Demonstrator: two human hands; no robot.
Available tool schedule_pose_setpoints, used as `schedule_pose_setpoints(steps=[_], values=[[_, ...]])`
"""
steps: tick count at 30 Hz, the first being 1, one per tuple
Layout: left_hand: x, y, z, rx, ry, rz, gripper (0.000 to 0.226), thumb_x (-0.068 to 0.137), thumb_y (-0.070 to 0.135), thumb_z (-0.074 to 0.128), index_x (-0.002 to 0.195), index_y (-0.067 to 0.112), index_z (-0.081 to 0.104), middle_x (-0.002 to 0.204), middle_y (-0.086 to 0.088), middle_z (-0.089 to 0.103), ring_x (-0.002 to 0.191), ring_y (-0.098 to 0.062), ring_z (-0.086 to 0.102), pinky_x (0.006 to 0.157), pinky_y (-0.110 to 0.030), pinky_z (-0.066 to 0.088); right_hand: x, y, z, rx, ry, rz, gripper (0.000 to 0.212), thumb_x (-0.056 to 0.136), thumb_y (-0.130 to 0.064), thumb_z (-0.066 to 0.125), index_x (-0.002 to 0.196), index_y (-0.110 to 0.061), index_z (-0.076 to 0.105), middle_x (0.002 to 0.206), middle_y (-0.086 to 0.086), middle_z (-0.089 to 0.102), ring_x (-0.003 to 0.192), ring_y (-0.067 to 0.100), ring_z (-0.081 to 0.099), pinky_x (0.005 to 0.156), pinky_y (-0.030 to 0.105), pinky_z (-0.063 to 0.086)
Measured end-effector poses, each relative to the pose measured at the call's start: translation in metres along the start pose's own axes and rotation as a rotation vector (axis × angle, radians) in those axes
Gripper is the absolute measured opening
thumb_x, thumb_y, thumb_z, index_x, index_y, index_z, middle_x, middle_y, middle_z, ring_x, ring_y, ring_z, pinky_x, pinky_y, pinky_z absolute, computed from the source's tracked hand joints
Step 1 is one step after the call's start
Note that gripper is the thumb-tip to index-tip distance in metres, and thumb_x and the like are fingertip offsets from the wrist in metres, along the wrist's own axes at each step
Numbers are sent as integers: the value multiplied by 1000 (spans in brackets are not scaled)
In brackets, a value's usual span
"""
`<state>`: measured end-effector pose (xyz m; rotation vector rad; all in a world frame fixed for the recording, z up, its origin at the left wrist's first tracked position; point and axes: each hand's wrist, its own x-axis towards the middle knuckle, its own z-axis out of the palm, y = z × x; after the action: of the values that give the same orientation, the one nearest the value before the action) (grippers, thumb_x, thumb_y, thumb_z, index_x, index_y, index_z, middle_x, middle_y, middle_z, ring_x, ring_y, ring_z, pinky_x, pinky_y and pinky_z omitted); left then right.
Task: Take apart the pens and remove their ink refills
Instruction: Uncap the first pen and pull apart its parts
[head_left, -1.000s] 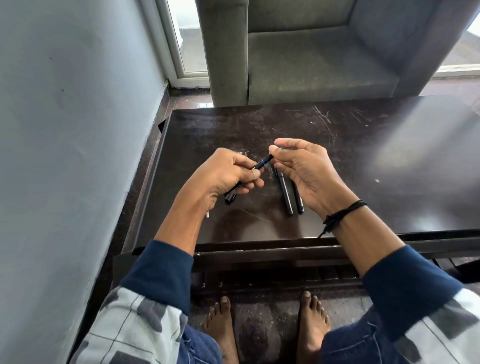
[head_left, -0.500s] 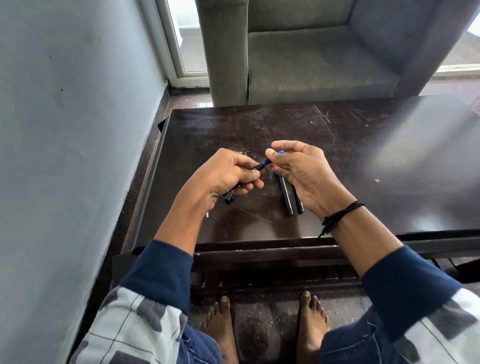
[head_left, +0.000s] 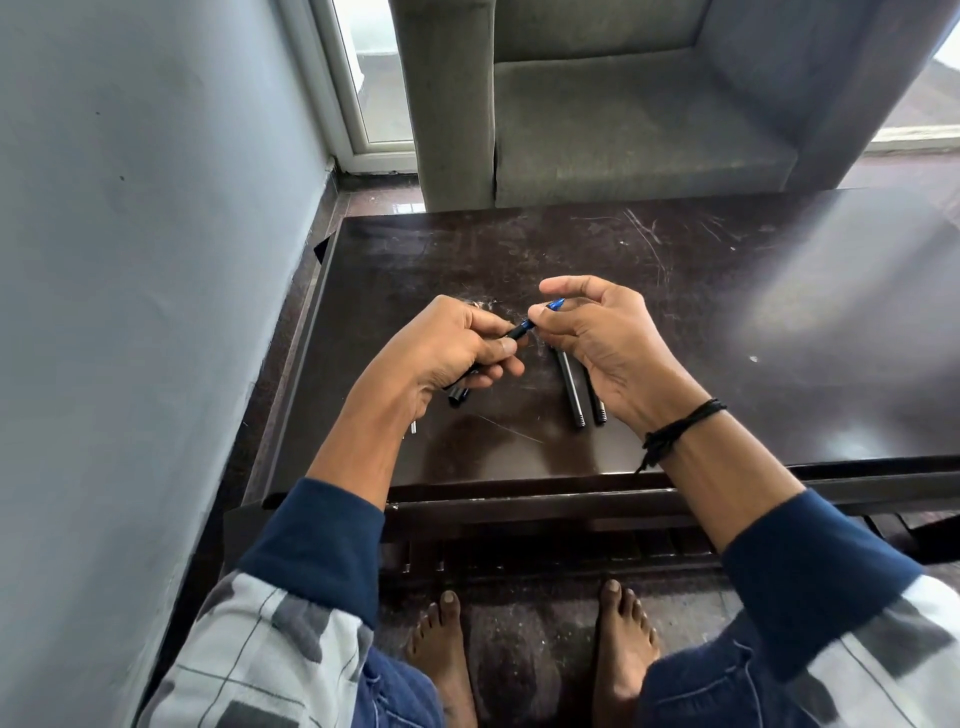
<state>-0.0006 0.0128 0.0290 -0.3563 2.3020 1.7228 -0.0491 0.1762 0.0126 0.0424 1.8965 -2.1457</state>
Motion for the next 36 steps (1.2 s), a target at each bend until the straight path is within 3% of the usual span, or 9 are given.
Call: schedule_pose_setpoints(steps=[3,8,12,15,20,24,27,33,36], values=[[0,0,-2,9,5,1,17,97,2,62,108,6,74,78,-8,76,58,-4,61,63,-19,57,-2,-3,0,50,-42,13,34,83,8,74,115,-1,65,87,8,70,84,16,70,78,23,59],[-1,1,-1,8,-8,10,17,98,2,61,103,9,75,79,-8,76,59,-4,60,63,-19,56,0,-1,1,30,-9,31,30,83,-6,81,111,-2,69,92,6,67,80,14,70,79,24,59],[-1,0,-1,9,-2,2,17,97,2,62,101,12,75,77,-7,76,60,-5,60,64,-19,57,-1,0,0,-24,-21,5,23,85,5,74,106,-1,69,77,3,65,83,18,68,81,29,60],[0,-1,-2,9,2,1,17,97,2,62,106,8,75,78,-8,76,60,-5,60,63,-19,56,-1,-3,0,14,-43,16,29,84,7,74,111,0,67,82,6,70,83,18,71,73,22,59],[0,0,-1,12,-11,5,18,97,3,62,109,7,75,79,-7,76,59,-4,60,63,-18,55,0,-1,1,21,5,52,30,85,-13,80,111,-2,69,94,10,73,77,14,72,78,24,60],[0,-1,-1,27,-8,4,18,97,2,62,108,8,75,78,-7,76,60,-5,60,65,-21,56,0,0,1,-40,-8,7,20,86,1,75,104,-3,69,82,5,68,74,14,71,72,22,58],[0,-1,-1,24,-7,2,18,97,2,62,109,7,75,79,-8,76,60,-5,60,64,-20,55,-1,-2,0,-12,-39,2,25,85,7,74,107,-2,67,75,2,69,73,14,72,69,20,55],[0,1,0,10,-13,2,18,97,3,62,109,6,75,79,-8,75,58,-4,59,60,-16,54,1,-1,0,8,10,42,30,84,-15,82,109,-5,70,97,10,73,79,15,71,77,24,59],[-1,0,0,14,-9,3,18,98,2,61,110,6,74,80,-9,74,59,-5,58,60,-16,54,2,2,1,-28,6,10,23,86,-4,78,106,-4,69,87,7,68,79,16,69,76,25,59]])
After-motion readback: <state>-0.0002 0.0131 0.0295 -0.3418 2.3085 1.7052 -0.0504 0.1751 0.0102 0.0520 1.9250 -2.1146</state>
